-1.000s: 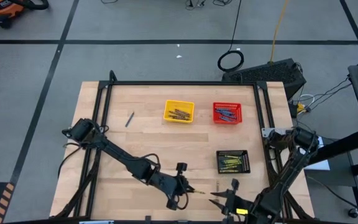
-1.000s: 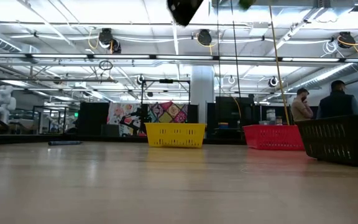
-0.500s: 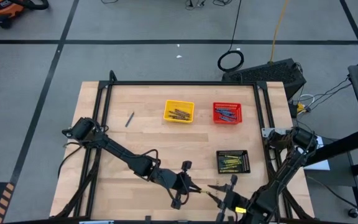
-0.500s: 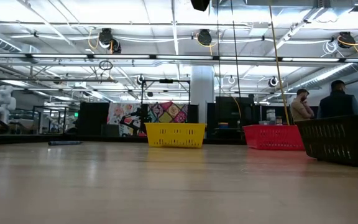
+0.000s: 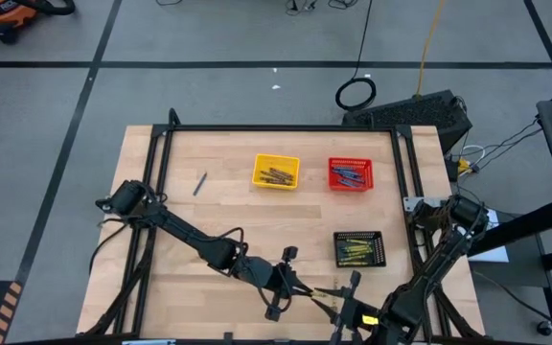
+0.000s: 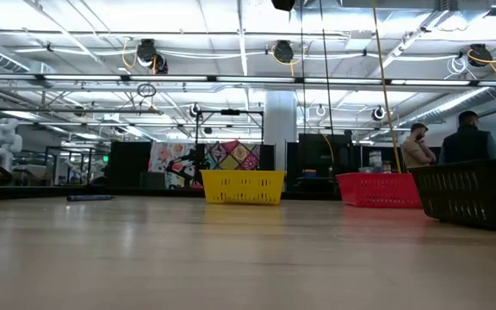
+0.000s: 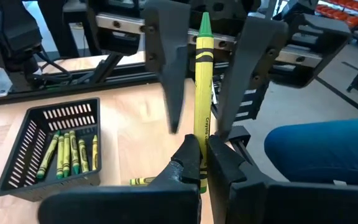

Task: Sort crayons
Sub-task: Put the green crayon into the black bin

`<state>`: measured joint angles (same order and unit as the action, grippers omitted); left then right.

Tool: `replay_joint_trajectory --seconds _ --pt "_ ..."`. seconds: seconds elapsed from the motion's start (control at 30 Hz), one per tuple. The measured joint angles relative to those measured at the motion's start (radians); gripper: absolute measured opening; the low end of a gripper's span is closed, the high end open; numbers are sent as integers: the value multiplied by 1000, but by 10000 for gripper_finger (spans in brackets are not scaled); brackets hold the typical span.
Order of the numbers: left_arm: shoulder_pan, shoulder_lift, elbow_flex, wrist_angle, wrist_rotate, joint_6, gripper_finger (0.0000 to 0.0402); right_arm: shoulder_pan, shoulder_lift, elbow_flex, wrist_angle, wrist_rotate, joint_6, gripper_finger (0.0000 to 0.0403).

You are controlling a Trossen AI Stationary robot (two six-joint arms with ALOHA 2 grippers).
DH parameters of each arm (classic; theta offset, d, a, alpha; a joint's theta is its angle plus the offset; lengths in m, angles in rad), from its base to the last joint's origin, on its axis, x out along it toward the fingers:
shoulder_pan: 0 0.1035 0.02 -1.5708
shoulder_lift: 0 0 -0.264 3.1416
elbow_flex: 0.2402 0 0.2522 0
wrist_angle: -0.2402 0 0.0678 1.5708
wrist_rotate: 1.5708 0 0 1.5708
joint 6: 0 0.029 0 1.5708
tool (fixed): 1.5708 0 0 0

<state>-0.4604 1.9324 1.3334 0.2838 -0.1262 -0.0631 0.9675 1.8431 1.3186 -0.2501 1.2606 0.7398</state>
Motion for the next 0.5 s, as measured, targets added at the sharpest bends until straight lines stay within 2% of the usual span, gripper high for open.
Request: replay_joint_trajectory --seconds 0.27,0.5 --pt "4 0 0 -1 22 0 0 -13 0 0 2 -1 -19 100" --pt "13 0 0 -4 28 1 0 -12 -4 0 33 1 -51 70"
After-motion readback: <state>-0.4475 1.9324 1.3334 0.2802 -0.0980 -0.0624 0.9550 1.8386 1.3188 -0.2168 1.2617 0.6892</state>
